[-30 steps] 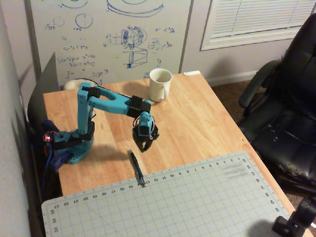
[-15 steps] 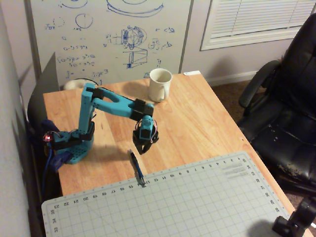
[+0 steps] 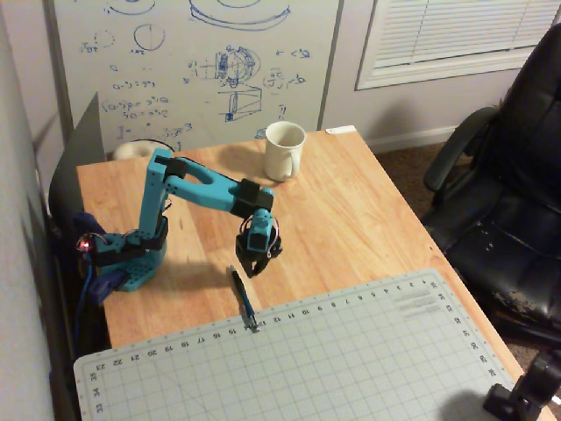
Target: Touch the pen.
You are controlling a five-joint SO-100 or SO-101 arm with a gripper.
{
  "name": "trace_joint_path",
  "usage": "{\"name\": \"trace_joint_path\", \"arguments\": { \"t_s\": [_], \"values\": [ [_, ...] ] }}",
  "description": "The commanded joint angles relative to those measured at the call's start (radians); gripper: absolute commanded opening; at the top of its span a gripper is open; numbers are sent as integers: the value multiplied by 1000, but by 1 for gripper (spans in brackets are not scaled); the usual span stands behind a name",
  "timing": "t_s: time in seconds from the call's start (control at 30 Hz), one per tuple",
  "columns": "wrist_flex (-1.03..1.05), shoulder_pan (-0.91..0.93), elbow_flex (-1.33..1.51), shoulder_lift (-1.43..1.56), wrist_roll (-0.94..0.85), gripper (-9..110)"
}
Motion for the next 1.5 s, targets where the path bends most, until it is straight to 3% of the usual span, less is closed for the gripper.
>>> {"name": "trace_joint_path", "arguments": {
  "t_s": [0.0,1.47],
  "values": [
    [17,37,-58,15,-11,0],
    [66,48,-46,-57,-12,0]
  ]
}}
